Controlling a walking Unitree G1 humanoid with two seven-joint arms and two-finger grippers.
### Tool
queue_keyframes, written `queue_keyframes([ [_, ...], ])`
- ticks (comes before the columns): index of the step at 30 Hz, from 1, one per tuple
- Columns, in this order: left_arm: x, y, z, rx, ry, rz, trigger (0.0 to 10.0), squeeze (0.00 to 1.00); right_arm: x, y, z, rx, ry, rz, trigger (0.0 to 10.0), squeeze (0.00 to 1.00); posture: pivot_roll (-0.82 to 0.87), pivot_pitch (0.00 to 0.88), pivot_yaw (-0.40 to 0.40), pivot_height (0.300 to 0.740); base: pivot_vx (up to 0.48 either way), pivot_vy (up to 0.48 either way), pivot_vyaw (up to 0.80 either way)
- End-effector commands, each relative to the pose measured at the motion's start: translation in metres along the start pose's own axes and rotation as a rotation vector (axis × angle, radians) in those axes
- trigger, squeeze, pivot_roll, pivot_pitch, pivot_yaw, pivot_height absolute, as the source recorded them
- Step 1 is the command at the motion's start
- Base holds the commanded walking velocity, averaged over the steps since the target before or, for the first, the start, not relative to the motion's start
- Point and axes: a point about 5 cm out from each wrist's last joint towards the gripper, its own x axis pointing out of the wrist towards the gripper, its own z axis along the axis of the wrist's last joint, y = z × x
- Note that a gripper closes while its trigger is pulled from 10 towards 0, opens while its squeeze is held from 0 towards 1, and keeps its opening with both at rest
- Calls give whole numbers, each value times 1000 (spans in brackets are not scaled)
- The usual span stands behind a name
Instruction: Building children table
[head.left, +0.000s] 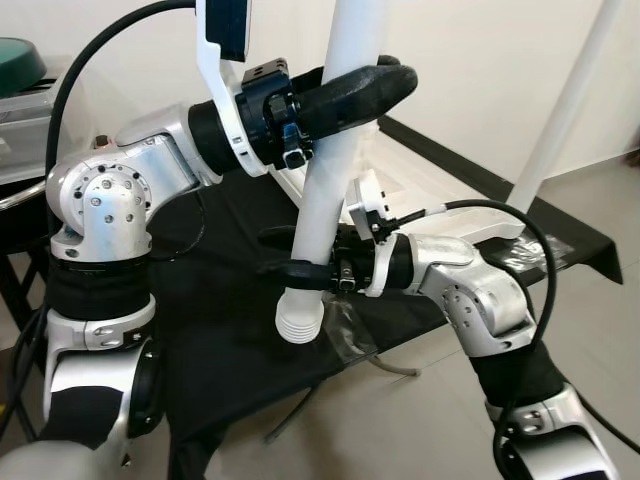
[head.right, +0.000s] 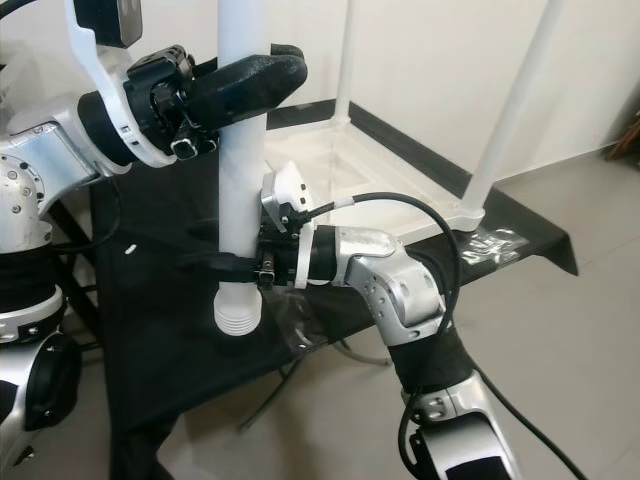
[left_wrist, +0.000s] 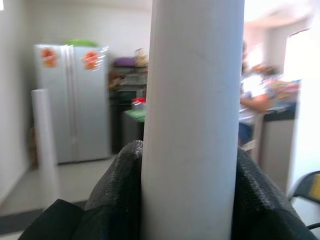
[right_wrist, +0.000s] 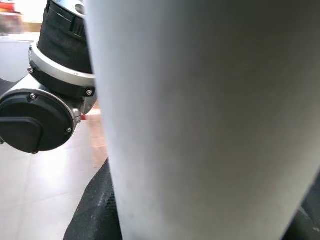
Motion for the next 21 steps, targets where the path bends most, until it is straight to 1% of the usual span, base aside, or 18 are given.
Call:
queue_keyframes([
  [1, 39, -31, -7, -52, -28, -308, 3373, 0, 32, 8, -21, 52, 95, 21, 0, 0, -28, 57, -1, 740, 0, 0, 0],
  [2, 39, -30, -8, -45, -24, -291, 10000, 173, 32, 7, -21, 47, 95, 10, 0, 0, -28, 57, -1, 740, 0, 0, 0],
  [3, 39, -28, -8, -35, -23, -276, 10000, 886, 31, 6, -21, 43, 95, -2, 0, 0, -28, 59, 0, 740, 0, 0, 0],
  [4, 39, -27, -8, -42, -28, -274, 10000, 1000, 31, 5, -21, 41, 95, -12, 0, 0, -28, 59, 0, 740, 0, 0, 0],
  [5, 39, -27, -8, -42, -28, -274, 10000, 1000, 31, 5, -21, 41, 95, -12, 0, 0, -28, 59, 0, 740, 0, 0, 0],
  [7, 36, -24, -4, -37, -40, -246, 10000, 1000, 30, 2, -21, 33, 91, -53, 0, 0, -29, 62, 0, 740, 0, 0, 0],
  [9, 36, -24, -4, -37, -40, -246, 10000, 1000, 30, 2, -21, 33, 91, -53, 0, 0, -29, 62, 0, 740, 0, 0, 0],
  [10, 34, -21, -2, -32, -47, -219, 10000, 1000, 29, 0, -21, 31, 88, -72, 0, 0, -28, 63, 0, 740, 0, 0, 0],
  [12, 23, -14, 3, -11, -52, -152, 10000, 1000, 26, -3, -20, 27, 71, -123, 0, 0, -29, 69, 0, 740, 0, 0, 0],
  [13, 23, -14, 3, -11, -52, -152, 10000, 1000, 26, -3, -20, 27, 71, -123, 0, 0, -29, 69, 0, 740, 0, 0, 0],
  [15, 12, -10, 5, -1, -46, -105, 10000, 1000, 23, -6, -19, 18, 53, -164, 0, 0, -29, 71, 1, 740, 0, 0, 0],
  [16, 12, -10, 5, -1, -46, -105, 10000, 1000, 23, -6, -19, 18, 53, -164, 0, 0, -29, 71, 1, 740, 0, 0, 0],
  [17, 3, -5, 4, 25, -28, -46, 10000, 1000, 21, -9, -19, 10, 44, -201, 0, 0, -29, 74, 3, 740, 0, 0, 0],
  [18, -10, 3, 4, 56, -12, 39, 10000, 1000, 16, -14, -17, 3, 26, -268, 0, 0, -28, 76, 2, 740, 0, 0, 0],
  [19, -20, 8, 3, 77, 0, 97, 10000, 1000, 13, -18, -16, -1, 13, -314, 0, 0, -28, 76, 2, 740, 0, 0, 0],
  [20, -34, 16, 4, 102, 7, 188, 10000, 1000, 6, -26, -14, -13, 6, -390, 0, 0, -30, 81, 4, 740, 0, 0, 0],
  [21, -34, 16, 4, 102, 7, 188, 10000, 1000, 6, -26, -14, -13, 6, -390, 0, 0, -30, 81, 4, 740, 0, 0, 0],
])
